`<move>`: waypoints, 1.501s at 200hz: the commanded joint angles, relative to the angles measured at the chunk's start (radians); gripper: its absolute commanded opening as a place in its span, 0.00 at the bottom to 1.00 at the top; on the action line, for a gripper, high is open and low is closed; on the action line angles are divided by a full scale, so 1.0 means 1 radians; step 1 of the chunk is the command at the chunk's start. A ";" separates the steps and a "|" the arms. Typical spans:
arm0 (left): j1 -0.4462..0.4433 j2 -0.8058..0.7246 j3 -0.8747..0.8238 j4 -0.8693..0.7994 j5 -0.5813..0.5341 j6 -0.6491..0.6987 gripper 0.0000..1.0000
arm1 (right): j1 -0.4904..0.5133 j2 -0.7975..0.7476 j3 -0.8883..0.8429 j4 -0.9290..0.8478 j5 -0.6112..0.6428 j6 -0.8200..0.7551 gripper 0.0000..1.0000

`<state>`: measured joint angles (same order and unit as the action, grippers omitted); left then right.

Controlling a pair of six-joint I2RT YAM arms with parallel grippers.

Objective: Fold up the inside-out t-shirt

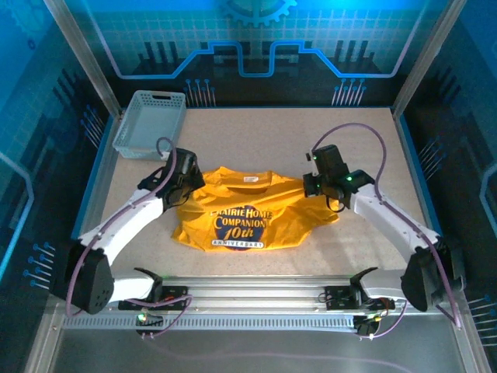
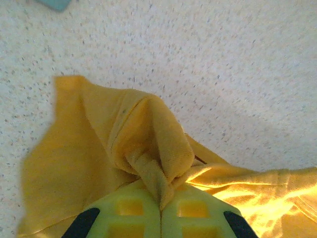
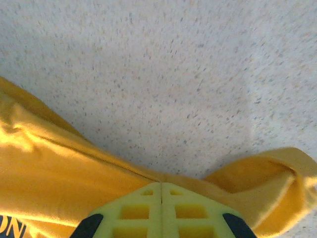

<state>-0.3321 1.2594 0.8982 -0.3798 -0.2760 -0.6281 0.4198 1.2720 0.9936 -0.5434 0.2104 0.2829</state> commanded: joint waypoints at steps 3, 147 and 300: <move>0.000 -0.113 -0.008 0.022 -0.071 0.020 0.00 | 0.010 -0.087 0.034 -0.011 0.080 -0.025 0.00; -0.001 -0.372 0.642 0.192 0.119 0.132 0.00 | 0.004 -0.278 0.886 -0.052 -0.129 -0.040 0.00; 0.136 -0.014 0.957 -0.016 0.198 0.107 0.00 | -0.009 0.288 1.542 -0.386 0.044 -0.158 0.00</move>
<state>-0.1951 1.4914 1.8290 -0.6071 -0.0521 -0.5686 0.4187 1.5898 2.3085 -0.8745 0.2394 0.1703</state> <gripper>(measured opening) 0.064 0.061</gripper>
